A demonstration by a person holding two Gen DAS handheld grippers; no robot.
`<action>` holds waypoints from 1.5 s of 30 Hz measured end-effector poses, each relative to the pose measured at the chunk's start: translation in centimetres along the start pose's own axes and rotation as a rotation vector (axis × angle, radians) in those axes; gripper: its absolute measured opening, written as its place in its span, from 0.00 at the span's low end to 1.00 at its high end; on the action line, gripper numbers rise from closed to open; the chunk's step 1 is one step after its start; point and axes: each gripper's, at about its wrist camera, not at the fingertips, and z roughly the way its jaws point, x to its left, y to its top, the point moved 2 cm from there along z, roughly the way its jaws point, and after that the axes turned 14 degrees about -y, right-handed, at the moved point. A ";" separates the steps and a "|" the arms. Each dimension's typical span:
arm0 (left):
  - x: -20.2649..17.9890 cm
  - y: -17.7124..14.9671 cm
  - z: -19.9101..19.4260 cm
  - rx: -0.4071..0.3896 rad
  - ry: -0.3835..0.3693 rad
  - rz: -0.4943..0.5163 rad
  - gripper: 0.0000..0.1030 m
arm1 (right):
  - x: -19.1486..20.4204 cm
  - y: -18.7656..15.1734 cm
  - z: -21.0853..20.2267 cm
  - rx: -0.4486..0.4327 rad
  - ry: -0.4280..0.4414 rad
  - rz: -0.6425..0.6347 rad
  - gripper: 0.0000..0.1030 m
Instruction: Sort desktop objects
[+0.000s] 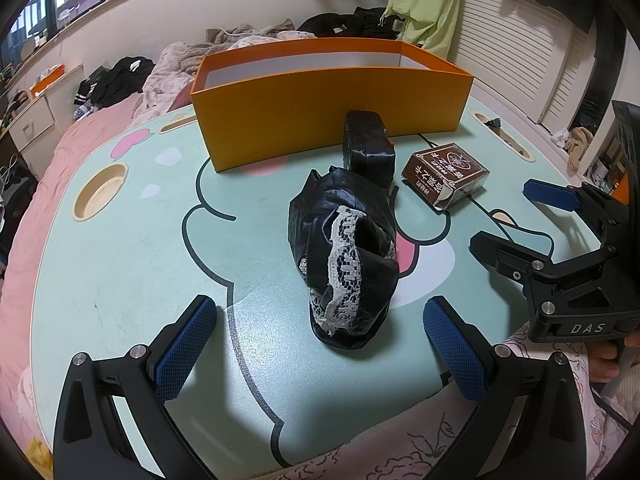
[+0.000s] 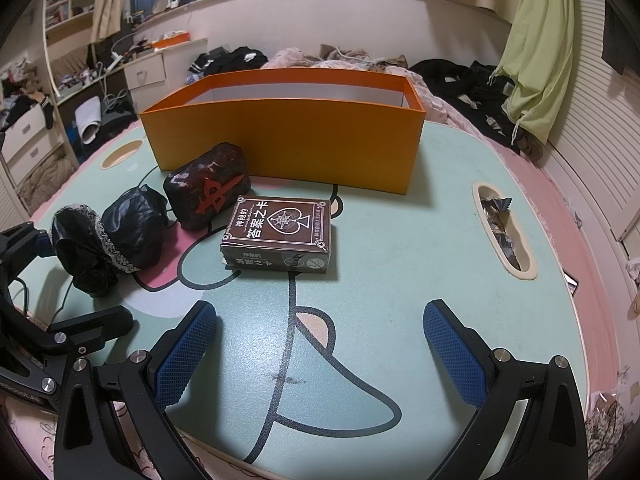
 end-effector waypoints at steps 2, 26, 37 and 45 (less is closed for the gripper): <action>0.0 0.0 0.0 0.000 0.000 0.000 1.00 | -0.1 0.1 0.1 -0.001 -0.003 0.004 1.00; 0.1 0.1 -0.1 -0.003 -0.005 0.004 1.00 | -0.4 20.6 9.1 0.139 0.046 -0.002 0.44; 0.3 0.1 -0.4 -0.007 -0.005 0.004 1.00 | 2.1 18.7 14.3 0.291 -0.053 -0.135 0.27; 0.3 0.0 -0.4 -0.007 -0.006 0.004 1.00 | -0.5 18.2 4.3 -0.027 0.249 0.055 0.27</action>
